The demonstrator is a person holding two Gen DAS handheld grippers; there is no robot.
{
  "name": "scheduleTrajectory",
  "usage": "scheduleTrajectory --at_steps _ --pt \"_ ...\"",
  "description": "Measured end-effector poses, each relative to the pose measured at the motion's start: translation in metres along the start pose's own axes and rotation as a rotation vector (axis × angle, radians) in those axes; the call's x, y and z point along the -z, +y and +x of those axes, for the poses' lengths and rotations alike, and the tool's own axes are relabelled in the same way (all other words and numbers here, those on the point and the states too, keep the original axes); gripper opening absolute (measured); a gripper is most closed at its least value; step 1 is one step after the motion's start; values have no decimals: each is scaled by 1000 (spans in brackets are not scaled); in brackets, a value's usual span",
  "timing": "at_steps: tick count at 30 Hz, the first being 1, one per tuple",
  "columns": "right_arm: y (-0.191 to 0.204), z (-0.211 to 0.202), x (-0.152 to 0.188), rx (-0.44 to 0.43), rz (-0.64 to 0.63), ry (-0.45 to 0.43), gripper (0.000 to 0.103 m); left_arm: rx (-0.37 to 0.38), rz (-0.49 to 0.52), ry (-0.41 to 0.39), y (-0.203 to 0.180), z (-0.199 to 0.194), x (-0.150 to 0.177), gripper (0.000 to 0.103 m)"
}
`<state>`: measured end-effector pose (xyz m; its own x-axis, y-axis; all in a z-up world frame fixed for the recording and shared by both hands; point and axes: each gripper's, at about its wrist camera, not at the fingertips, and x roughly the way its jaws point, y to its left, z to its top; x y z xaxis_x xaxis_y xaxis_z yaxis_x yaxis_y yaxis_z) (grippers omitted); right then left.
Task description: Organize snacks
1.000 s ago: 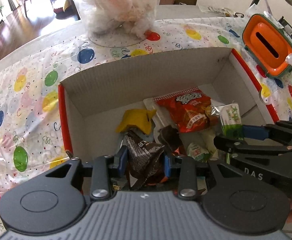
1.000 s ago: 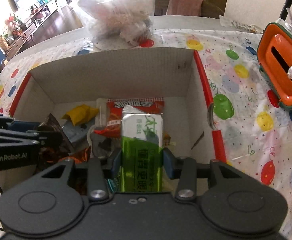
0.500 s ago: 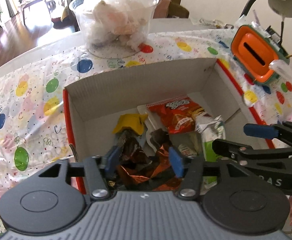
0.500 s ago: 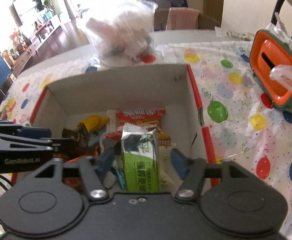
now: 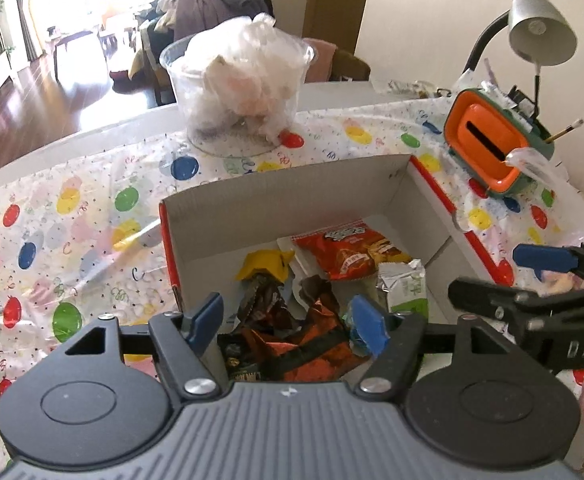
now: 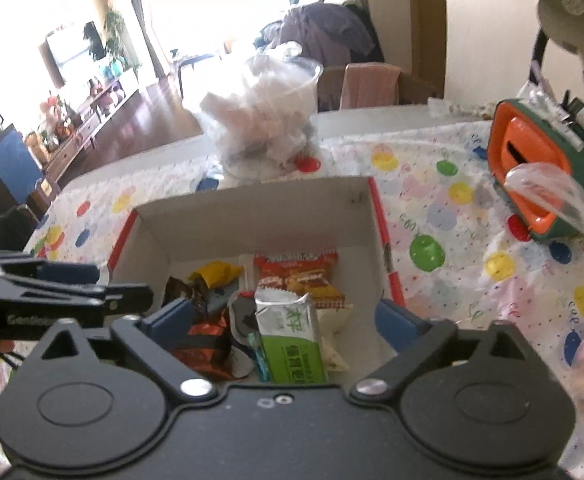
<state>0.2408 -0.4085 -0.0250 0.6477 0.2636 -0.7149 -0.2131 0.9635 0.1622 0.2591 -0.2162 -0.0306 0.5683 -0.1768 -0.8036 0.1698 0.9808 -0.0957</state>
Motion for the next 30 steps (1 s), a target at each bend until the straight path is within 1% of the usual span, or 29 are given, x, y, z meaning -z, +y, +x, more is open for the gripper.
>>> scheduleTrajectory --at_steps 3,5,9,10,11,13,16,18,20,21,26,30 --pt "-2 -8 1 -9 7 -23 101 -3 10 -23 -1 -11 4 77" --pt "-3 -14 2 -14 9 -47 103 -8 8 -37 -1 -18 6 77" --pt "-1 -25 6 -16 -8 -86 103 7 -12 -50 -1 -28 10 78" --pt "-1 -28 6 -16 -12 -93 103 10 -16 -54 -1 -31 11 79" --pt "0 -31 7 -16 -15 -100 103 11 -18 -58 -1 -34 13 82" --pt "3 -36 8 -21 -23 -117 103 -3 -22 -82 -2 -41 17 86" --pt "5 -40 11 -24 -39 -137 103 -13 -30 -114 -3 -50 22 86" --pt "7 -42 14 -25 -47 -153 103 -17 -38 -136 -3 -55 26 90" --pt "7 -43 17 -27 -44 -160 103 -25 -52 -159 -3 -61 30 101" --pt "8 -43 18 -32 -50 -163 103 -26 -59 -171 -3 -63 32 102" --pt "11 -44 24 -50 -64 -177 103 -29 -71 -175 -5 -67 39 103" --pt "14 -48 28 -42 -74 -190 103 -32 -82 -180 -7 -69 41 103"
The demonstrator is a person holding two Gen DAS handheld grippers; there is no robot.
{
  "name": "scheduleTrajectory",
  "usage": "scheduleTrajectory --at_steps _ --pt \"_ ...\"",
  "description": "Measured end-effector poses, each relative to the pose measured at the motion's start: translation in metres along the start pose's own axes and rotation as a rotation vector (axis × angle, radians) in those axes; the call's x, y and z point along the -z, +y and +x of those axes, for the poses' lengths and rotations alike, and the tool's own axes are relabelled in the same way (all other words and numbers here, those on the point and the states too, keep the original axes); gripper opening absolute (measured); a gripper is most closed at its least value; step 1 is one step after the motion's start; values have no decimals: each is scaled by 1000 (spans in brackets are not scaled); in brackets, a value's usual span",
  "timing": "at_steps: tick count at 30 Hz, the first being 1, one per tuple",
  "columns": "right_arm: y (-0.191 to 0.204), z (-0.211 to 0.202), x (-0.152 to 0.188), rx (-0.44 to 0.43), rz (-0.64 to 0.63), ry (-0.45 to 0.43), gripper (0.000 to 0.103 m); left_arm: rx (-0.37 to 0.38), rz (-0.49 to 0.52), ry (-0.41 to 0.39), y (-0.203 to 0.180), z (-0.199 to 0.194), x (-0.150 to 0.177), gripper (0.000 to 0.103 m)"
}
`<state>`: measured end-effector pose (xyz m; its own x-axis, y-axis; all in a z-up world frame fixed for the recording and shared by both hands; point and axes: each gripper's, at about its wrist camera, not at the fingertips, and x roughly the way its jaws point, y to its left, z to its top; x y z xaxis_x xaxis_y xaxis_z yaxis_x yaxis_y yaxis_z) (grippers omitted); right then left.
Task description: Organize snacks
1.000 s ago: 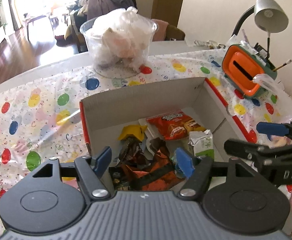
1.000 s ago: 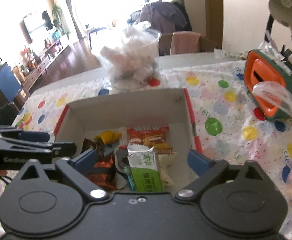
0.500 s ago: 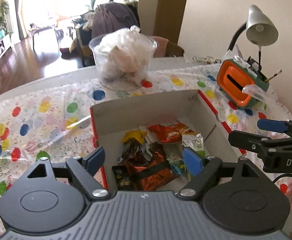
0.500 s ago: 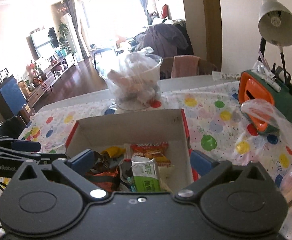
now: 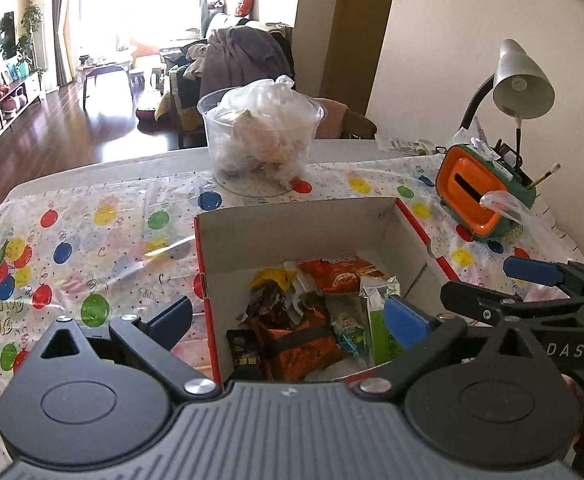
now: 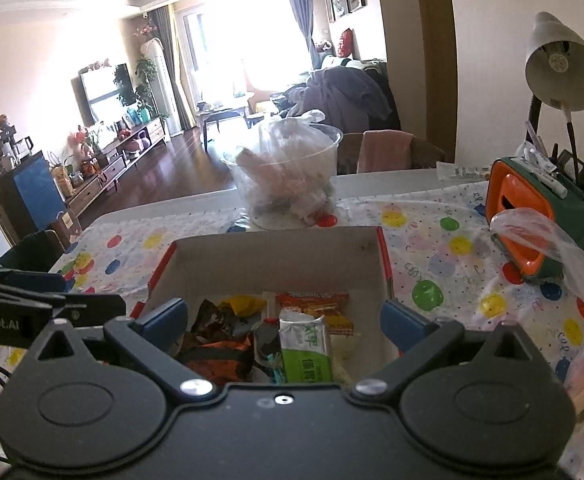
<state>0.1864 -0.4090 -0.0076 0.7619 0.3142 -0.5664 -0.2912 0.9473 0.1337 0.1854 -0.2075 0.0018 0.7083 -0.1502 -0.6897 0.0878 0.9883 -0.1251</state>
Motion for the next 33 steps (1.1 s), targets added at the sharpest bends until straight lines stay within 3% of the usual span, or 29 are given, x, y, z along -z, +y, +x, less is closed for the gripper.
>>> scheduleTrajectory --at_steps 10,33 --pt "2 -7 2 47 -11 -3 103 -2 -12 -9 -1 -5 4 103" --pt "-1 -16 6 -14 46 -1 103 -8 -23 -25 -2 -11 9 103"
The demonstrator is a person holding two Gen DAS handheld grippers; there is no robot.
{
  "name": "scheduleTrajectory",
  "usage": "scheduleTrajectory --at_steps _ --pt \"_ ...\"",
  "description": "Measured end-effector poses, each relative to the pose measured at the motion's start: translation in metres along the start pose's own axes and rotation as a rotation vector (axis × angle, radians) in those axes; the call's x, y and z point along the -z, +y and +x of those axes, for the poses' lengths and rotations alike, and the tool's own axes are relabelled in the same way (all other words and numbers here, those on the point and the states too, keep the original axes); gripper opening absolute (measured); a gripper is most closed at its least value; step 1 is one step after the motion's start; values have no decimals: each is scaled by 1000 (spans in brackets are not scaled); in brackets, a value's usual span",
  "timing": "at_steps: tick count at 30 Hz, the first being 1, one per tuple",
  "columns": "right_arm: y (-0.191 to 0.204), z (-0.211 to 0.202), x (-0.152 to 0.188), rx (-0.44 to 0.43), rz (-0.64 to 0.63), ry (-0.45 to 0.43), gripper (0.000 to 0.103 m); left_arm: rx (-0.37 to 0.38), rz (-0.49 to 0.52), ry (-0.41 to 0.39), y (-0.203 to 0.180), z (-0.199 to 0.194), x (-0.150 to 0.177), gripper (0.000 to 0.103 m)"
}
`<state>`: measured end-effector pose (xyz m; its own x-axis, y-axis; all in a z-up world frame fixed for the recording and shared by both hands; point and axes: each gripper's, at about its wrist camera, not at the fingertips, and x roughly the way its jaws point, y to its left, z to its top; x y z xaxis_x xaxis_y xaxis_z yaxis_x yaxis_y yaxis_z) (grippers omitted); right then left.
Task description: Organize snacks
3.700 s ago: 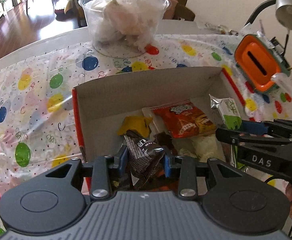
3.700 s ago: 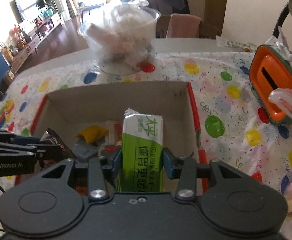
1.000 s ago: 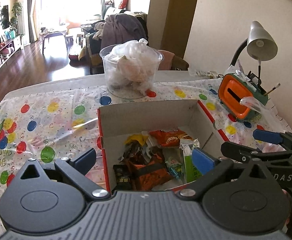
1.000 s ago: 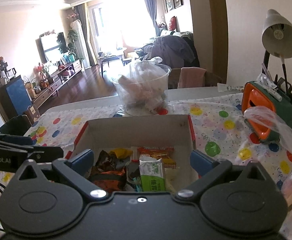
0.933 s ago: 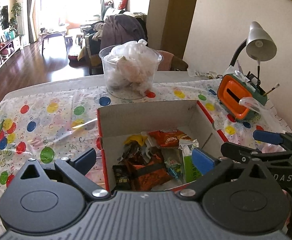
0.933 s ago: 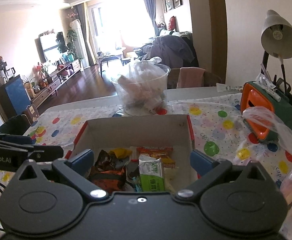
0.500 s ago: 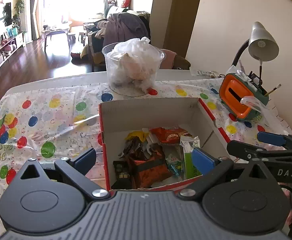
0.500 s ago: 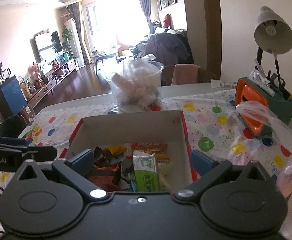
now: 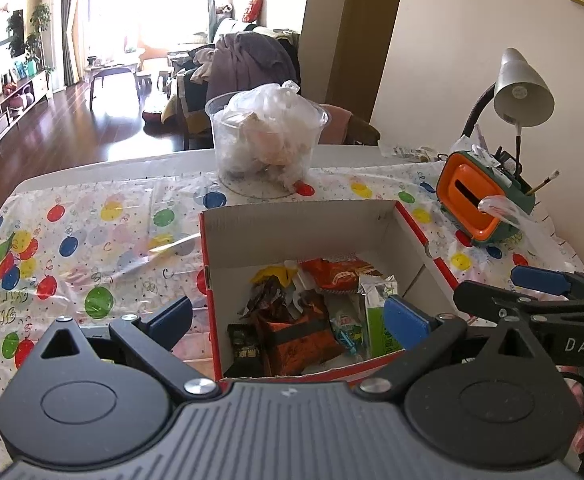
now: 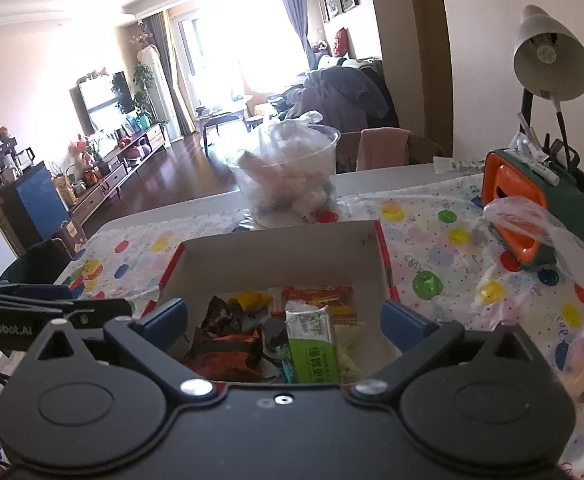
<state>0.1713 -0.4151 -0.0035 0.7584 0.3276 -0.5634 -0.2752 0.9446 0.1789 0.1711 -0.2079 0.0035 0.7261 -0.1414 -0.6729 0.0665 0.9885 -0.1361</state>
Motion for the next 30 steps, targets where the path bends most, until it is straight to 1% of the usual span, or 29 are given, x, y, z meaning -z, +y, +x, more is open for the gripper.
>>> scheduleTrajectory --at_steps 7,16,30 --pt "0 -3 -3 4 6 -18 103 5 6 -31 0 -8 0 103" --pt "6 -3 -4 -8 2 -24 103 11 8 -50 2 -14 1 103" --pt "9 -3 -1 -7 1 -11 103 24 8 -24 2 -16 5 103"
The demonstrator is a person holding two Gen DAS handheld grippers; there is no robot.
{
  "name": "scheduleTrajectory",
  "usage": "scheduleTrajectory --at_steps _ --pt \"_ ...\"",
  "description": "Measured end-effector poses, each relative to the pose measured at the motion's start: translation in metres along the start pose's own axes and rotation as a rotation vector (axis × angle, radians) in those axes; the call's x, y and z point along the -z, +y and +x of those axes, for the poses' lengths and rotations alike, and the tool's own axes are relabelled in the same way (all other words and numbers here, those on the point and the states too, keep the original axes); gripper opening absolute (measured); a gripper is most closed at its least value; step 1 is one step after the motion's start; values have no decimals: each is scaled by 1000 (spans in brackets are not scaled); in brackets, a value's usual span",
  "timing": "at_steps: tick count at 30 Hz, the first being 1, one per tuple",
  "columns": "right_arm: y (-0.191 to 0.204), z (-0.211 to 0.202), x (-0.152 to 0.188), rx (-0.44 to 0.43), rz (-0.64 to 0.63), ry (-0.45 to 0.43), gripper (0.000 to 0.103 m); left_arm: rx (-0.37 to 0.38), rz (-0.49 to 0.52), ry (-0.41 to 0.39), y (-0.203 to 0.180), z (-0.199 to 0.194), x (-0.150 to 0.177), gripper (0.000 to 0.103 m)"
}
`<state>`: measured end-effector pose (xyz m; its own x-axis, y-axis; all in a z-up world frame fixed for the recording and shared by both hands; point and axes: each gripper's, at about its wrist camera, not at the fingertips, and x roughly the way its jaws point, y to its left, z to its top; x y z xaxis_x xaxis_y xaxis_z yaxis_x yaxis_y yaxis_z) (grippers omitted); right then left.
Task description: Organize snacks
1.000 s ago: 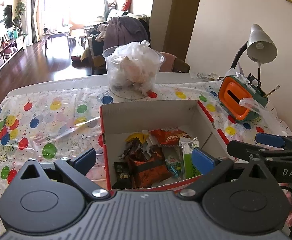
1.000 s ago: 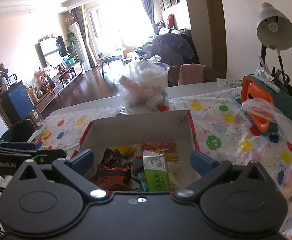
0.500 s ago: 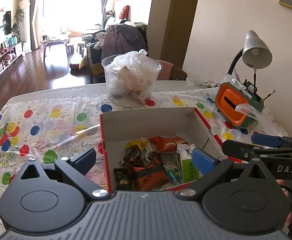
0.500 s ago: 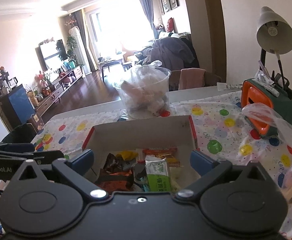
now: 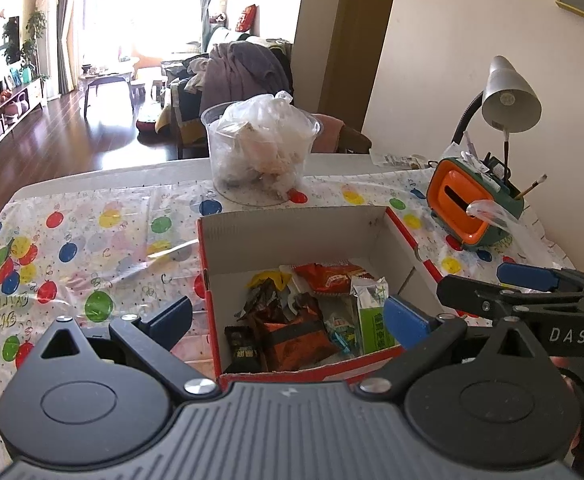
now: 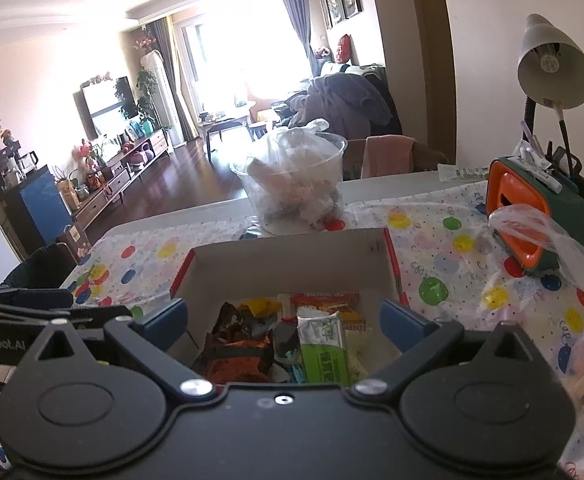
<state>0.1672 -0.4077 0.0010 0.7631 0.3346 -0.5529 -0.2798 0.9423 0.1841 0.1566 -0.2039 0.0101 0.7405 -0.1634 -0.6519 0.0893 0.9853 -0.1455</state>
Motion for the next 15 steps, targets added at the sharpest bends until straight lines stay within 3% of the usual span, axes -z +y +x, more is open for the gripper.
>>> scheduleTrajectory --at_steps 15 --pt "-6 -6 10 16 30 18 103 19 1 38 -8 2 7 103"
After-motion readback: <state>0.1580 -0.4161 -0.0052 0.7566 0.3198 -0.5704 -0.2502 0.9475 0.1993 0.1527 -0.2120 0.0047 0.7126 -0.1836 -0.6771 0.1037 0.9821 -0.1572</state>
